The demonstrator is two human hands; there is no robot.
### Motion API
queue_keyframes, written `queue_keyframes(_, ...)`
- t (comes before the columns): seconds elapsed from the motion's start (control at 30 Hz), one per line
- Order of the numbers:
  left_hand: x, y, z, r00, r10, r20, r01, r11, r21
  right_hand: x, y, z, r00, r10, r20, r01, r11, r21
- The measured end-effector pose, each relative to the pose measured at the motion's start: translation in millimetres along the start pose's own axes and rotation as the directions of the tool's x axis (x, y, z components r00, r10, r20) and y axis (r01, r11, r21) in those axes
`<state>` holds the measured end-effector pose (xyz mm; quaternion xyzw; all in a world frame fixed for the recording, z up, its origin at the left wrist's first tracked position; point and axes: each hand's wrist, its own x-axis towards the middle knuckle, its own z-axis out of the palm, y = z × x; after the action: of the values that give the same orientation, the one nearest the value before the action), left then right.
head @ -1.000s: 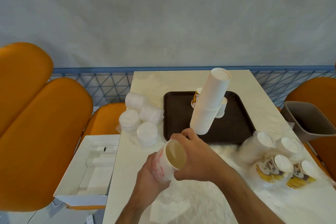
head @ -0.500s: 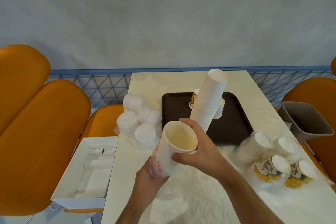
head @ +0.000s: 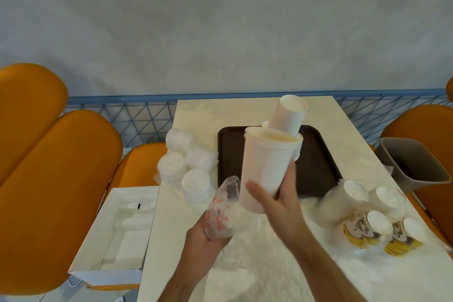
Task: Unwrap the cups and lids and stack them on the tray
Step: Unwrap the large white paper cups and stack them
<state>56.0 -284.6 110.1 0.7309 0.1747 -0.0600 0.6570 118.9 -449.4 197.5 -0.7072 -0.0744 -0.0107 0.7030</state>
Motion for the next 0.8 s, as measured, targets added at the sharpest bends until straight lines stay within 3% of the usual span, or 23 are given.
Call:
queue_keyframes(0.1,2,-5,-2,0.999,-0.021,-0.026,0.021,1.000,0.011,15,-22,-24,0.997,-0.054,-0.061,0.044,0.987,-0.154)
queue_keyframes(0.27,5,-4,-1,0.998,-0.039,-0.051,0.042,0.998,0.040,25,-44,-69,0.973,-0.025,-0.230,-0.083,0.890,-0.449)
queue_keyframes(0.6,4,-2,2,0.998,-0.020,-0.056,0.024,0.997,0.070,66,-70,-90,0.940,-0.023,-0.341,-0.173,0.829,-0.532)
queue_keyframes(0.8,3,-6,-1,0.996,-0.046,-0.071,0.051,0.997,0.065,92,-91,-88,0.867,-0.295,-0.402,-0.012,0.794,-0.607)
